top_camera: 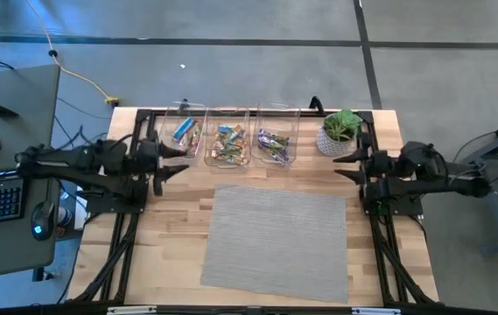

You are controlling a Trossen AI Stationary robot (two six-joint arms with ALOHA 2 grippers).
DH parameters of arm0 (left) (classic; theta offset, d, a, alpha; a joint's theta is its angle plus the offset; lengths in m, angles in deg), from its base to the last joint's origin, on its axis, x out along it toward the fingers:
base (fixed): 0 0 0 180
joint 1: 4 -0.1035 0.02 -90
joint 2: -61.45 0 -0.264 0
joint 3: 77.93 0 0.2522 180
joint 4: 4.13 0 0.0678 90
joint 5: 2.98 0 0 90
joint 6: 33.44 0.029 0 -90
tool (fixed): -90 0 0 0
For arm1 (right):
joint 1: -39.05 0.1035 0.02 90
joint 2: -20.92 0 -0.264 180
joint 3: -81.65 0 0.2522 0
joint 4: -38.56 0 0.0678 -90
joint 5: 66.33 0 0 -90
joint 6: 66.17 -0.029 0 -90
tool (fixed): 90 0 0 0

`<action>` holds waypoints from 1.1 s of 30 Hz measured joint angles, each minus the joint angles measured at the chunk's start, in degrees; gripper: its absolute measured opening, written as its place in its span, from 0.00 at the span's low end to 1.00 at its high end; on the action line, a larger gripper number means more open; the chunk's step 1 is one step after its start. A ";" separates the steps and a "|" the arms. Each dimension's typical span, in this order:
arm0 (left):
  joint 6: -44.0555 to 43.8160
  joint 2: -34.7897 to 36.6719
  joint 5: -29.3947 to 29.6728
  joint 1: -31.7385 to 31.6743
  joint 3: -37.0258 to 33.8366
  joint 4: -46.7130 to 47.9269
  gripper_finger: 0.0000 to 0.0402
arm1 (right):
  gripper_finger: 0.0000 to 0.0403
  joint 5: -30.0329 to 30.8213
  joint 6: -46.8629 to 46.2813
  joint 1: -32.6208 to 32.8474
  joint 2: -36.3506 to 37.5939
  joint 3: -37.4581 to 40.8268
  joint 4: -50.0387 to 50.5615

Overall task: Pick and place Granola Bars by type
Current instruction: Return to Home Position

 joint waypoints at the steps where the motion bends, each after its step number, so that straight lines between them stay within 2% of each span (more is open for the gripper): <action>1: 0.35 2.41 0.03 0.05 -3.31 -3.35 0.45 | 0.28 0.04 -0.18 0.00 1.50 1.15 -0.28; 3: 1.46 7.12 -0.56 -0.08 -9.09 -8.24 0.45 | 0.28 -0.15 -1.58 0.00 4.43 3.60 -0.89; 6: 2.75 13.41 -2.06 -0.08 -14.60 -10.66 0.45 | 0.28 -1.18 -3.30 0.00 7.98 7.13 -0.99; 15: 5.58 27.37 -3.45 -0.10 -23.30 -10.07 0.45 | 0.28 -1.86 -3.70 0.00 13.22 14.38 -3.50; 19: 5.60 26.84 -3.92 -0.10 -26.54 -11.80 0.45 | 0.28 -1.84 -4.20 0.00 13.67 17.17 -5.54; 28: 9.30 26.67 -8.09 -0.10 -36.56 -25.85 0.45 | 0.28 -1.80 -5.98 0.00 13.71 23.34 -12.81; 33: 8.78 26.67 -8.17 -0.10 -37.24 -24.63 0.45 | 0.28 -2.37 -6.17 0.00 13.71 25.68 -14.78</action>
